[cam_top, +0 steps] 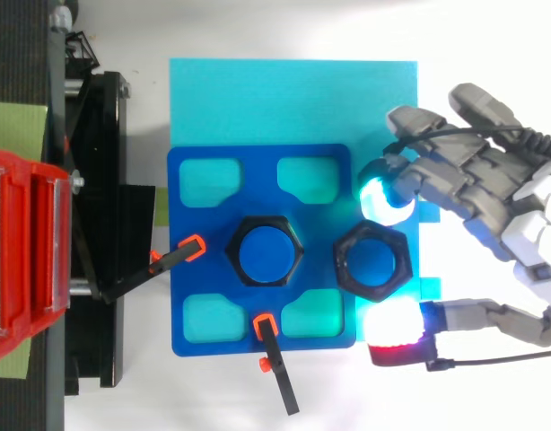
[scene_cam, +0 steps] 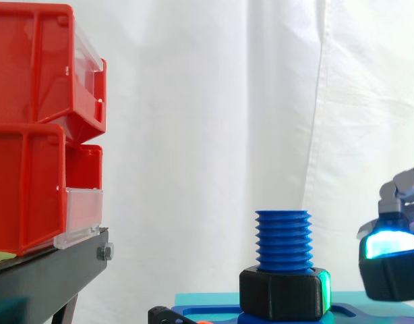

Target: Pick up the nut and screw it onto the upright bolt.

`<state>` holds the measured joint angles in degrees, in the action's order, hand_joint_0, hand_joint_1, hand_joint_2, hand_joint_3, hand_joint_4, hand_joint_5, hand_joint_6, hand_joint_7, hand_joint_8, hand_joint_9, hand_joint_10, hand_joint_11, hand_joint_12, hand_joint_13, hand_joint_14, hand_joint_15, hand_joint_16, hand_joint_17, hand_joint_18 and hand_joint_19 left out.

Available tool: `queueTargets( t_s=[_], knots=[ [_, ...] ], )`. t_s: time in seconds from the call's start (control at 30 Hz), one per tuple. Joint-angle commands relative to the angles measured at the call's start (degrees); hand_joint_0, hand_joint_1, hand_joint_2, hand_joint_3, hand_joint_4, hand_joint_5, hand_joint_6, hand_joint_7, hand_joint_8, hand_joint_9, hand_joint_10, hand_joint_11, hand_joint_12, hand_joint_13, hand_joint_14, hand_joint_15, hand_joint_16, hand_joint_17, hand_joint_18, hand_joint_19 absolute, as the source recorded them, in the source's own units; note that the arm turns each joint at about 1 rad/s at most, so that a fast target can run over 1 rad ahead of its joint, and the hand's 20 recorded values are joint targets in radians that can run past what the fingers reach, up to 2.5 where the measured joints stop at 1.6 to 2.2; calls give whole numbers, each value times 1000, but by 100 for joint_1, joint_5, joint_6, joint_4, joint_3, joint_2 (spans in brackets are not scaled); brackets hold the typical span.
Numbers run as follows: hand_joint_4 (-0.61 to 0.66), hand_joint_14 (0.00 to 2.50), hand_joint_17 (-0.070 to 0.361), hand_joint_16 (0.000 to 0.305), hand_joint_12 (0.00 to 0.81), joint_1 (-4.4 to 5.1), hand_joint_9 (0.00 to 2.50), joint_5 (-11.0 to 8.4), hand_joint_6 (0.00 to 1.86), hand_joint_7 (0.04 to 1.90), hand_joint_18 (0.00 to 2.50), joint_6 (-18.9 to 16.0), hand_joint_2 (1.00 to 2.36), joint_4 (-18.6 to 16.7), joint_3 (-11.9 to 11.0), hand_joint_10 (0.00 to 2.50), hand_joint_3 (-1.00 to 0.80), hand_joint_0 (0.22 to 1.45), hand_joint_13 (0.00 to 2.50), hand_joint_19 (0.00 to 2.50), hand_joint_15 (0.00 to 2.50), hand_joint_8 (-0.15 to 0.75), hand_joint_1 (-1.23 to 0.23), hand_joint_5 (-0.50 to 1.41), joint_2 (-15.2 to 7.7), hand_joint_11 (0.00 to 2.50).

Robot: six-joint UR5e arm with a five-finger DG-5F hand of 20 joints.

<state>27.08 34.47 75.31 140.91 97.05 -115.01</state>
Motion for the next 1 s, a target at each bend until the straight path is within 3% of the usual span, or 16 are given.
queueTargets(
  t_s=[0.0,0.17,0.27,0.33,0.4,0.5,0.57,0.63,0.7,0.73,0.8,0.83,0.97],
  knots=[
    [285,0,83,37,338,-19,520,25,517,1261,327,-7,1000,314,-2,0,-500,537,486,0,0,302,-573,-124,189,0],
    [284,0,83,37,338,-98,519,86,517,1261,327,28,1000,771,-2,1,-500,539,487,0,0,302,-569,-124,602,0],
    [284,0,83,37,338,-159,521,210,517,1259,327,54,1000,824,-99,0,-500,539,486,0,0,302,-568,-123,655,0],
    [284,0,83,37,338,-238,521,368,516,1264,326,72,1000,841,-266,0,-500,539,486,0,0,304,-568,-124,655,0],
    [283,0,83,37,338,-344,522,719,516,1259,326,177,1000,850,-512,0,-500,539,486,0,0,302,-568,-124,646,0],
    [284,0,83,37,337,-432,521,1088,516,1259,327,467,1000,815,-697,0,-500,539,487,0,0,303,-567,-124,620,0],
    [283,0,83,37,337,-484,521,1317,515,1261,330,652,1000,788,-811,0,-500,540,487,0,0,303,-566,-124,559,0],
    [284,0,83,37,337,-546,521,1554,516,1260,330,784,1000,744,-1013,0,-500,540,488,0,0,302,-565,-124,330,0],
    [284,0,83,37,337,-599,522,1633,515,1260,331,766,1000,762,-1083,0,-500,540,488,0,0,302,-564,-124,277,0],
    [284,0,83,37,337,-634,523,1818,516,1263,331,670,1000,727,-1233,0,-500,539,490,0,0,303,-565,-124,84,0],
    [284,0,82,37,337,-669,524,1941,515,1261,332,626,1000,727,-1329,0,-500,540,489,0,0,303,-564,-124,-22,0],
    [283,0,82,37,337,-722,524,2178,515,1261,332,617,1000,744,-1479,0,-500,539,490,0,0,303,-564,-124,-215,0],
    [284,0,83,37,337,-792,527,2416,515,1261,333,617,1000,613,-1523,0,-500,540,492,0,0,304,-563,-123,-356,0]
  ],
)
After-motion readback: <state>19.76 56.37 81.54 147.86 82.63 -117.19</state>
